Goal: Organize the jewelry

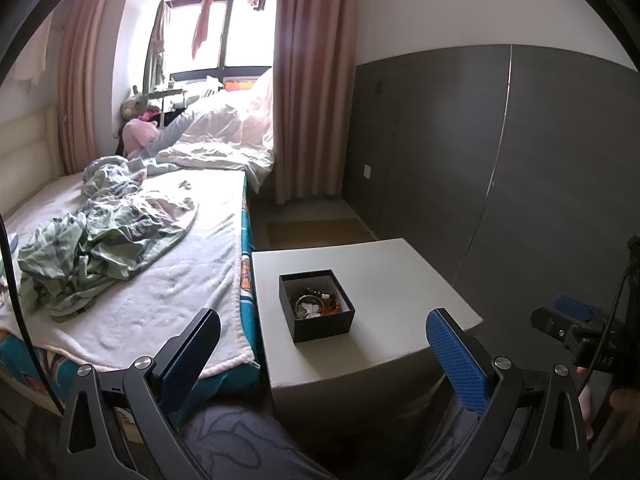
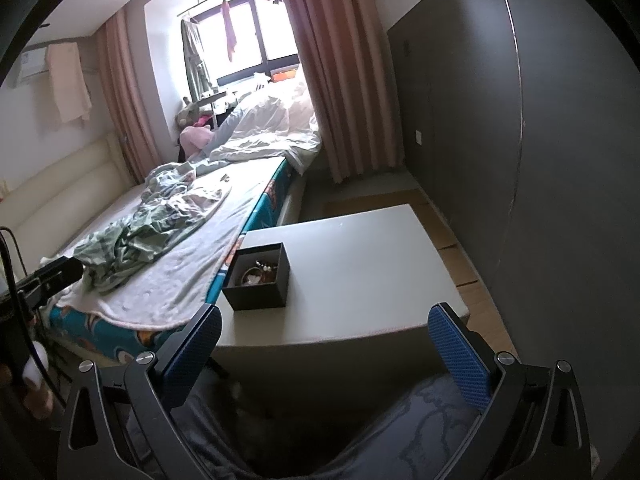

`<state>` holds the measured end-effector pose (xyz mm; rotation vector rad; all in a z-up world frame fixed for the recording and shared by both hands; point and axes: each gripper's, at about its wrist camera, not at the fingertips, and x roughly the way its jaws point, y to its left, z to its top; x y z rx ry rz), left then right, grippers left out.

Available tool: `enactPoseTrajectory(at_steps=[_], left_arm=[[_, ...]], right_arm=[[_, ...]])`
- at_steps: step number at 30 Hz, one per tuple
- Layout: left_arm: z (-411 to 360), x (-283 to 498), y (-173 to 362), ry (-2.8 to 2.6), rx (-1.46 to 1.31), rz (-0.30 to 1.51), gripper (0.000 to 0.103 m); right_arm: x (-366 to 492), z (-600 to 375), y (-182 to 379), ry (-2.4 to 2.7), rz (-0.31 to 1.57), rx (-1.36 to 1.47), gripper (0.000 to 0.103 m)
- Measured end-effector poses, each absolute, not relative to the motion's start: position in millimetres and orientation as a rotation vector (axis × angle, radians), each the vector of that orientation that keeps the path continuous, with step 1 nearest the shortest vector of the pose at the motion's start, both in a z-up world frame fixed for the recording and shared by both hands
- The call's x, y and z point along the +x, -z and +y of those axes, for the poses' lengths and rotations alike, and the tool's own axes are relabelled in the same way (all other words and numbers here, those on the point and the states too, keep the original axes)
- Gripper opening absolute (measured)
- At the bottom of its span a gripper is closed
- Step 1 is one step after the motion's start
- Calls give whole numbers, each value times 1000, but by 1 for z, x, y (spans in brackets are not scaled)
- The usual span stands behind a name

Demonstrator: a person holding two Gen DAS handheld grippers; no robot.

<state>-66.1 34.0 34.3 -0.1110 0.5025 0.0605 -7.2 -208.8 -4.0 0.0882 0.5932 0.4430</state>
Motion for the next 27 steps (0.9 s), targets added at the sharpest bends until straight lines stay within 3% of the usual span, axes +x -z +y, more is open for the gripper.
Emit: enactPoseTrajectory(at_steps=[27], left_arm=[[37,-76,-36,-68,-109,495,102]], right_arm=[[-11,-205,-1,-448,584,78,103]])
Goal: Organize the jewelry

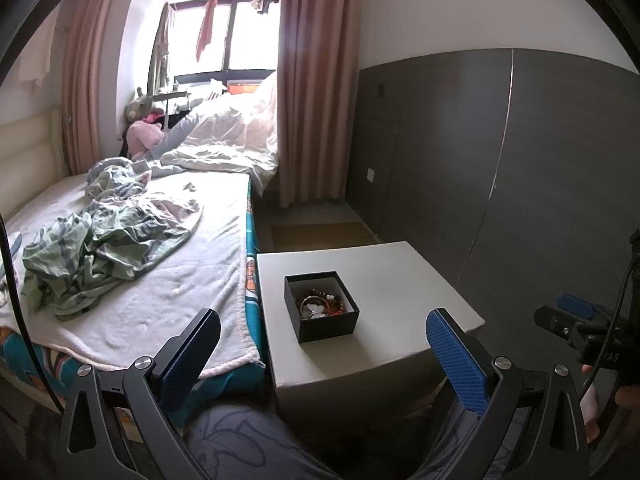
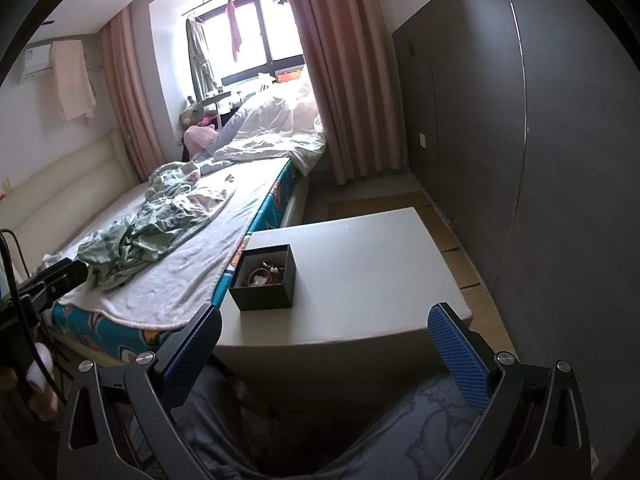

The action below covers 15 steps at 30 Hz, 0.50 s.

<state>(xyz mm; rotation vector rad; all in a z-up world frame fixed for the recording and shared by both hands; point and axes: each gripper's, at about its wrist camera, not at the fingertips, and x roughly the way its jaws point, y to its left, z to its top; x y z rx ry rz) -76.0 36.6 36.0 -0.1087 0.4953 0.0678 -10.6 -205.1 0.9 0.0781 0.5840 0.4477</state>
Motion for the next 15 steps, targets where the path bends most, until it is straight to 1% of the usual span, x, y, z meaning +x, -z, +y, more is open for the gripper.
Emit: enactPoseTrajectory(at_steps=[15], left_arm=[[36,-75,-35,-70,-108,497,103]], right_arm=[[-11,-205,-2,-448,586,79,103]])
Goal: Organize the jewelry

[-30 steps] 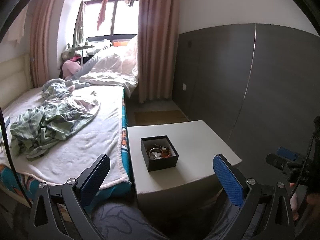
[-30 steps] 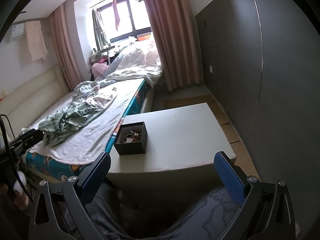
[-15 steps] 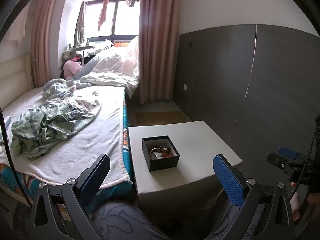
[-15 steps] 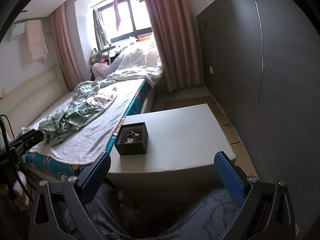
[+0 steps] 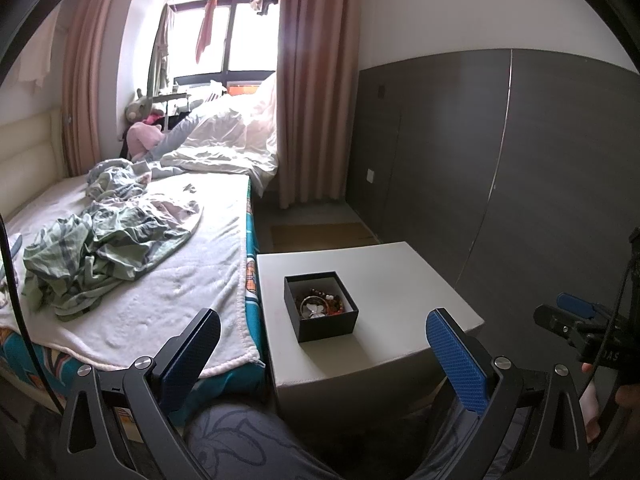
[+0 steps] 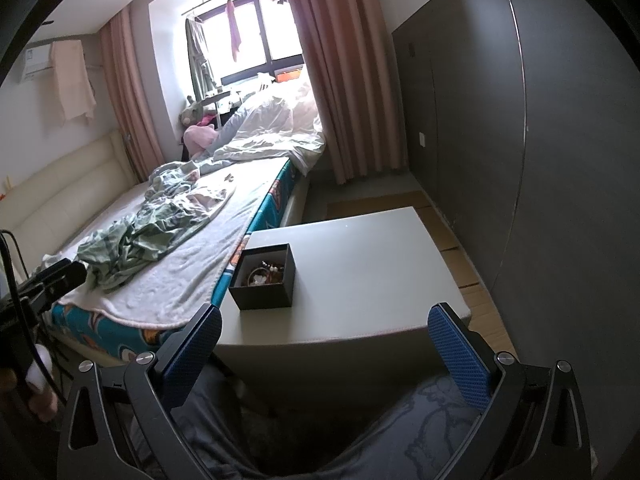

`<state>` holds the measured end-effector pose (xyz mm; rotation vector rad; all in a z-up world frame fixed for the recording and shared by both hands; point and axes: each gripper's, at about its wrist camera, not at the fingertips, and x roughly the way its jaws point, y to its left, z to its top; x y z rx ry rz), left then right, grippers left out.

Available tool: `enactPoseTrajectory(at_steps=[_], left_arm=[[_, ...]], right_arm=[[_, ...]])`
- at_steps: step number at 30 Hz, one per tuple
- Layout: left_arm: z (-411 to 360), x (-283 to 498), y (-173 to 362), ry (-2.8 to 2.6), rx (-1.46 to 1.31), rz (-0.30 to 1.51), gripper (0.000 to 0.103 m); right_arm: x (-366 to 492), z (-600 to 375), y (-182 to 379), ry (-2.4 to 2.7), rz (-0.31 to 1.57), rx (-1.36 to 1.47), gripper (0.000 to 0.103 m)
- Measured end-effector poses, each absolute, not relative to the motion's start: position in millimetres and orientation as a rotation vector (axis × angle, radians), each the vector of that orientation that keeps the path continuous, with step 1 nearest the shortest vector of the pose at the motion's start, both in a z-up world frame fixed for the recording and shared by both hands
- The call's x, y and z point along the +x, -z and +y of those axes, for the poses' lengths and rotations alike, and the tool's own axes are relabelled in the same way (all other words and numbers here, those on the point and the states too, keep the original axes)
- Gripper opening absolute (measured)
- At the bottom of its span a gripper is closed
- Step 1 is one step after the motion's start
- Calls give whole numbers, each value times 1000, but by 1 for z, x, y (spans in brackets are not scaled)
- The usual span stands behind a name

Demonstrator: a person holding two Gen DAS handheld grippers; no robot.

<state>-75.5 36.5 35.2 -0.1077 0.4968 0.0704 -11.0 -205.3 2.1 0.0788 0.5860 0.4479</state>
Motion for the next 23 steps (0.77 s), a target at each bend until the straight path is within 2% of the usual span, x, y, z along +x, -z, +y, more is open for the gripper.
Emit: enactPoseTrajectory(at_steps=[23], left_arm=[[37,-77,-35,-78,-112,495,102]], right_arm=[[-10,-206,6,-440,606,77,103]])
